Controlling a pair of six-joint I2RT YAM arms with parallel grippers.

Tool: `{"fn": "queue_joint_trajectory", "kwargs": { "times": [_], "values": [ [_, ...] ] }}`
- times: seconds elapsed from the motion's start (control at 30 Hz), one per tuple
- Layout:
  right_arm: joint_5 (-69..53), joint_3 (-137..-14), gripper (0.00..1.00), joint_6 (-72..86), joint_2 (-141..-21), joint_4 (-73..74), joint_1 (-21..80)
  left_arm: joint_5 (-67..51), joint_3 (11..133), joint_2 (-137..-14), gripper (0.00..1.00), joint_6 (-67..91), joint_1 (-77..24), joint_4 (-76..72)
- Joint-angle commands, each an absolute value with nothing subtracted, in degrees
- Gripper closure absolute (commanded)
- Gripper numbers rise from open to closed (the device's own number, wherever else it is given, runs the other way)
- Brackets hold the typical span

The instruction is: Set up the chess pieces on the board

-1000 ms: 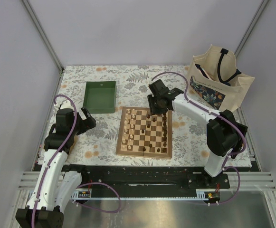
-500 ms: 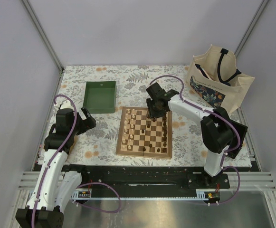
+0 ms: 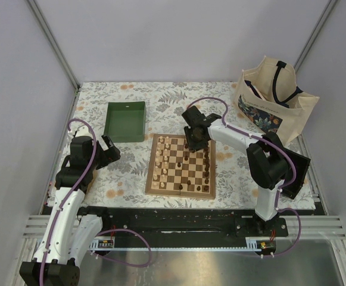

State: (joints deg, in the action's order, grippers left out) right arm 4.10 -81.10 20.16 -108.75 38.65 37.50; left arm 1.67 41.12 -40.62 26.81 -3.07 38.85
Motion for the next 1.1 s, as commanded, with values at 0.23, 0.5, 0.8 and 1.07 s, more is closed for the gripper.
{"fn": "queue_joint_trajectory", "kwargs": {
  "times": [0.23,0.5,0.8,1.07],
  "values": [
    [6.7,-83.9,0.73,19.4,-109.2,38.5,37.7,1.1,41.8,-40.8,0.01,26.4,-2.8,35.9],
    [8.7,-82.2,0.8,19.6,-107.0,38.4,36.6,1.1,41.8,-40.7,0.01,26.5,-2.8,35.9],
    [9.1,-81.1,0.8,19.4,-106.0,38.5,34.5,0.8,41.8,-40.8,0.01,26.5,-2.8,35.9],
    [9.6,-80.4,0.8,19.6,-105.9,38.5,34.3,0.9,41.9,-40.9,0.01,26.5,-2.8,35.9]
  ]
}}
